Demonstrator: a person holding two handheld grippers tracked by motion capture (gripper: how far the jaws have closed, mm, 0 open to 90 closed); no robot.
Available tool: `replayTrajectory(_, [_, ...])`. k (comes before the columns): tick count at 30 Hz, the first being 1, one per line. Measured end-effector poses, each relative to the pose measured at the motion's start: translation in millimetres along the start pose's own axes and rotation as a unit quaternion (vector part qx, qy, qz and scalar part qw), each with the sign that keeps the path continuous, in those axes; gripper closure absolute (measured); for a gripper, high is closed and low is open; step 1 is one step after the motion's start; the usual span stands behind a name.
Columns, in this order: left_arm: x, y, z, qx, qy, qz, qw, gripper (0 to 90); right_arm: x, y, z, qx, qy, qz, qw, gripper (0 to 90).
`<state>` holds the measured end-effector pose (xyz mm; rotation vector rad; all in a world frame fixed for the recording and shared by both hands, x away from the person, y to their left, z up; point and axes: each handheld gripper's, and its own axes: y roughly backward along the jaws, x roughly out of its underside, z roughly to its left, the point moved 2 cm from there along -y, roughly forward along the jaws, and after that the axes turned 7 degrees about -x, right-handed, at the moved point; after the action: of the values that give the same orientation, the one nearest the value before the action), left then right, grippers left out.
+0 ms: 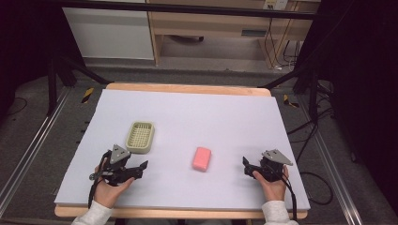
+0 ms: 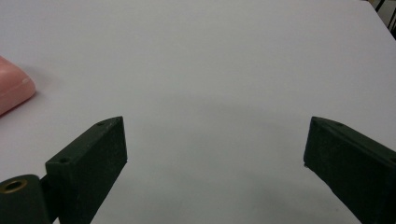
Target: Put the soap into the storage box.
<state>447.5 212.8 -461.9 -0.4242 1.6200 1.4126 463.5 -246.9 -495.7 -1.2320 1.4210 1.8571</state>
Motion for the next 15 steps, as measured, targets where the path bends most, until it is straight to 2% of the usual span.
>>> replayTrajectory(9, [-10.7, -2.1, -9.7, 0.004, -0.015, -0.003, 0.9999, 26.1, 0.1, -0.1, -0.6, 0.005, -0.004, 0.002, 1.0000, 6.9])
replayTrajectory(15, [-19.4, -1.2, -11.0, 0.008, -0.012, -0.009, 0.9999, 25.9, 0.1, 0.0, -0.1, 0.006, -0.002, 0.002, 1.0000, 7.4])
